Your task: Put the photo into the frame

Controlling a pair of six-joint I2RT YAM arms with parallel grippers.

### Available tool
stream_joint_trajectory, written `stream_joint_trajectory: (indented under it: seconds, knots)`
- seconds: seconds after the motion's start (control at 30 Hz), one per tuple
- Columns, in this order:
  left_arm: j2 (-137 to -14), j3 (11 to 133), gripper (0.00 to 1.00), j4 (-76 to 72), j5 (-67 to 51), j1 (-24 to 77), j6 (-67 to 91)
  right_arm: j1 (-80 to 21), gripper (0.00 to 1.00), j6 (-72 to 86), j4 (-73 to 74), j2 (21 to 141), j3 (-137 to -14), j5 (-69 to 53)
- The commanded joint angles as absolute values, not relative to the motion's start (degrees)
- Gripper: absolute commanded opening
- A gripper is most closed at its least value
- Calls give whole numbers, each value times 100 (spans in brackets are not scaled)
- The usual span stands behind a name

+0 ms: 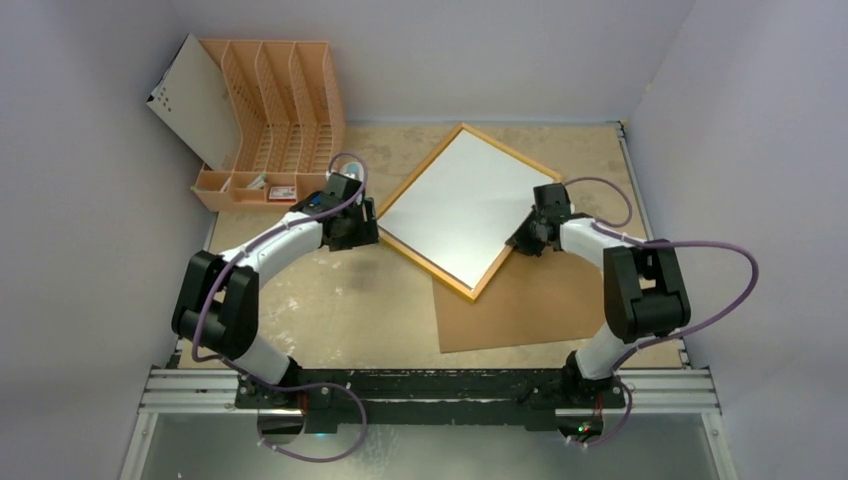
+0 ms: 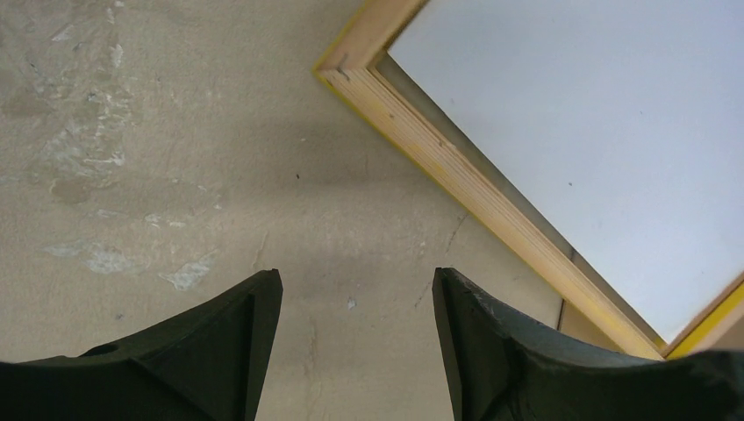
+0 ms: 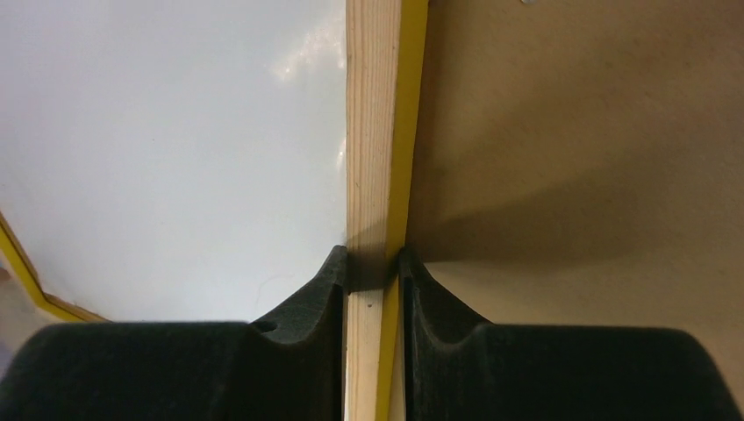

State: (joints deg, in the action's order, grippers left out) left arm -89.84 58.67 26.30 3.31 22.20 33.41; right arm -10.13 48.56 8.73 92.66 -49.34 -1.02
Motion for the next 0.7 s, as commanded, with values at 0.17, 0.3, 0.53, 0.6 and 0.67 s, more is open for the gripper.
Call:
stream_joint_trajectory:
  seconds: [0.17,0.3,0.53,0.6,0.67]
  knots:
    - [-8599,5486,67,2284,-238,2214,3685,-1072,19,5242,95,9751,-5460,-552]
    - [-8508,5193,67,2104,-514,2228,3807,-1075,47,5101,144,9753,-5514,-885]
    - [-8534,4882,67,1842,-814,2464,4095,-1035,69,4684,634,9077,-5345,-186]
    - [-8572,4826,67,1755,-873,2575,4243,-999,70,4502,872,8840,-5289,42]
    - [-8587,4759,67,1675,-894,2709,4378,-939,73,4362,1103,8492,-5194,505]
